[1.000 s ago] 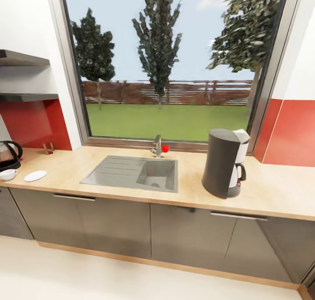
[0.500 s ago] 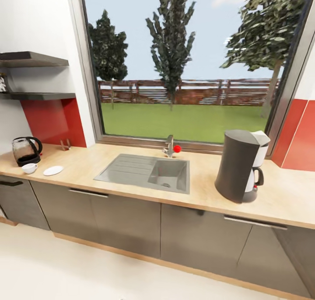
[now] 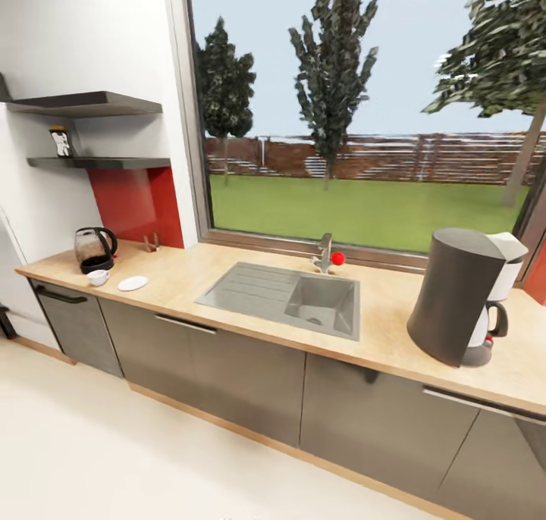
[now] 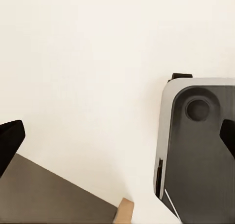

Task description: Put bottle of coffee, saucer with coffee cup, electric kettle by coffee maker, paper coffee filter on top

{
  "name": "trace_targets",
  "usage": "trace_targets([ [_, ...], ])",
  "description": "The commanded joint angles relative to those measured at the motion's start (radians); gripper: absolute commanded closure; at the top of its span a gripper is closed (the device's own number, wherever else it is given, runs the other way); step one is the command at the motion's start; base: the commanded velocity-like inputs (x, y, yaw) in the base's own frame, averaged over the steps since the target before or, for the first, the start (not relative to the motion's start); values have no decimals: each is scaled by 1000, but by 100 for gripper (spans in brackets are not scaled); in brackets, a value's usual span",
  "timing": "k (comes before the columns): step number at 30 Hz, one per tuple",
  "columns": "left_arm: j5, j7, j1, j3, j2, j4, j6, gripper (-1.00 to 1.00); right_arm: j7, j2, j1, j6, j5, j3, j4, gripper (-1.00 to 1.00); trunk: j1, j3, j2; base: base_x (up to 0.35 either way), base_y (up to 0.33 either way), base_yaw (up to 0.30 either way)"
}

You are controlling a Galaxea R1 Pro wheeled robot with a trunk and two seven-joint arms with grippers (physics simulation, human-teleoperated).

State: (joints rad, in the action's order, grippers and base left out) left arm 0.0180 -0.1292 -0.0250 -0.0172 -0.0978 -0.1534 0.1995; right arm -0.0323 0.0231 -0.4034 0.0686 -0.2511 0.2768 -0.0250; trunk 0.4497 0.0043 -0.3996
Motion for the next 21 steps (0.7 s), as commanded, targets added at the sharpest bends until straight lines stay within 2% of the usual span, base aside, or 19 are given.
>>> trace_targets([
  [1, 2, -1, -1, -1, 1, -2, 1, -100, -1, -3, 0, 1, -10, 9, -1, -100, 0, -1, 0, 0, 0, 267],
  [5, 2, -1, -1, -1, 6, -2, 1, -100, 0, -15, 0, -9, -10, 10, -1, -100, 0, -3, 0, 0, 0, 267],
  [10, 5, -2, 0, -2, 7, -2, -1, -100, -1, -17, 0, -12, -10, 10, -1, -100, 0, -6, 0, 0, 0, 267],
  [12, 20, -3, 0, -3, 7, -3, -1, -100, -3, -17, 0, -11, -10, 10, -1, -100, 0, -8, 0, 0, 0, 267],
  [14, 49, -3, 0, -7, 7, -3, -1, -100, -4, -17, 0, -11, -10, 10, -1, -100, 0, -9, 0, 0, 0, 267],
  [16, 100, -2, 0, -12, 4, -2, 1, -100, -5, -17, 0, -11, -10, 10, -1, -100, 0, -10, 0, 0, 0, 267],
  [18, 132, -1, -1, -14, 2, -2, 2, -100, -6, -17, 0, -12, -9, 10, -1, -100, 0, -11, 0, 0, 0, 267],
  [21, 152, -1, -1, -10, 4, -1, 2, -100, -8, -18, 1, -11, -8, 10, 0, -100, 0, -13, 0, 0, 0, 267],
])
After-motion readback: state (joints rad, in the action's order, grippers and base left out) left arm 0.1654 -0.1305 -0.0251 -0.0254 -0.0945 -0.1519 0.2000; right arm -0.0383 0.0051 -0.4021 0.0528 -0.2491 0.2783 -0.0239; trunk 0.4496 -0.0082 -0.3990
